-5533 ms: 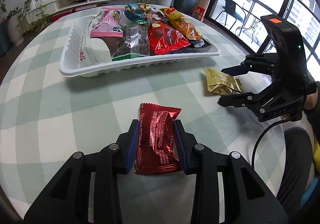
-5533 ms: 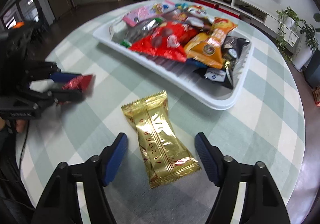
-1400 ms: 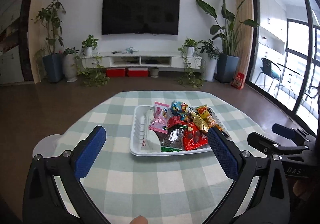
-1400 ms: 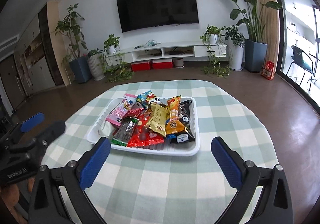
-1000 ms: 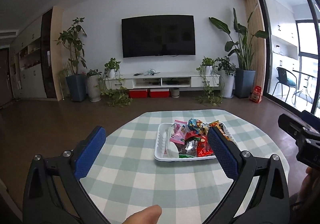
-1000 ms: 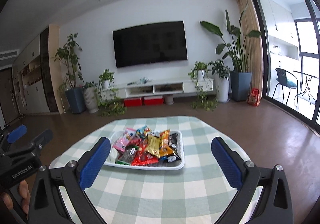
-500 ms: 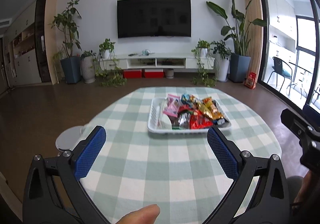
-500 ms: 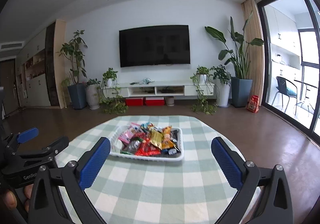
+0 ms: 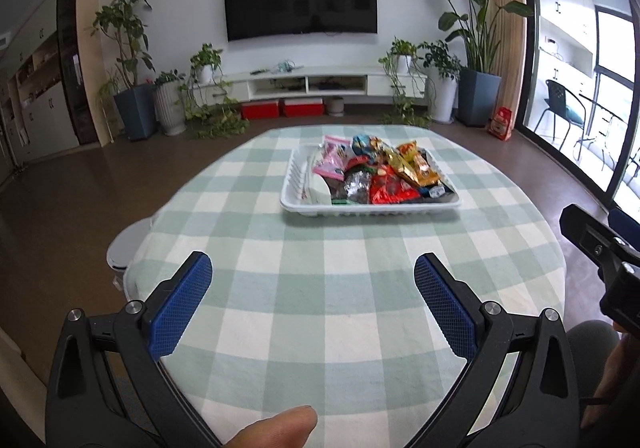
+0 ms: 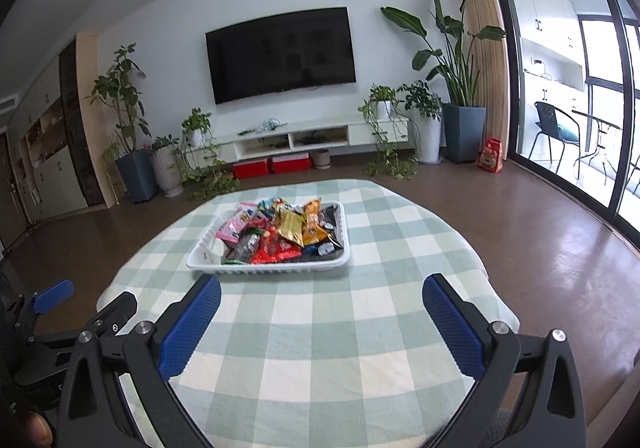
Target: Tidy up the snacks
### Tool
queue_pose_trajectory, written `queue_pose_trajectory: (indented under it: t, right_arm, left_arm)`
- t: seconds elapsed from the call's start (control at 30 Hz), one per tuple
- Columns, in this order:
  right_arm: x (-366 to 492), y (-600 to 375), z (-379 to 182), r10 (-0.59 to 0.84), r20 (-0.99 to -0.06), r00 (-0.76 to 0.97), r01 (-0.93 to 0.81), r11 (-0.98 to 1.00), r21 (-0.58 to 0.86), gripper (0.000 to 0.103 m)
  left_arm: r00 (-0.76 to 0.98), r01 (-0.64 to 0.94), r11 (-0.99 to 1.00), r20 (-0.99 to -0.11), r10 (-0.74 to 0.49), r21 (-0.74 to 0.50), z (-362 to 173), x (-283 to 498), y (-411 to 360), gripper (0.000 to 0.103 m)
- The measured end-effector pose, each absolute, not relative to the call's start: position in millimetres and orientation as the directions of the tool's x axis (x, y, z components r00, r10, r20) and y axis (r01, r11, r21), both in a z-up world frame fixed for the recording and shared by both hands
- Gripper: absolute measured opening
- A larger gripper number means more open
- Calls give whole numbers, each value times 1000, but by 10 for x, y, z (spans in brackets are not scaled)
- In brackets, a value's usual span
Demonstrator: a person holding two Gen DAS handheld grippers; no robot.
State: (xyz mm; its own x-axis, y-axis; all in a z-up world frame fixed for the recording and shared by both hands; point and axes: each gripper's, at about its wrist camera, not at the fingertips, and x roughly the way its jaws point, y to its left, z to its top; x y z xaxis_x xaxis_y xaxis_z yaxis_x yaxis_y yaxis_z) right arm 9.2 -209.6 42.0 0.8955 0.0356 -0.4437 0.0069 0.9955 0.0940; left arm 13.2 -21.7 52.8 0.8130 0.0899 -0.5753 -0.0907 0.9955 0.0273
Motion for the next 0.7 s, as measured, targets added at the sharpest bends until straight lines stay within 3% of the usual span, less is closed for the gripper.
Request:
queue_pose_trajectory:
  t: [0.7]
  right_arm:
    - [97,-1951,217,-24,-550,835,32,999,4,103]
  left_arm:
    - [758,-79,997,-649,64,7,240,292,-176,103]
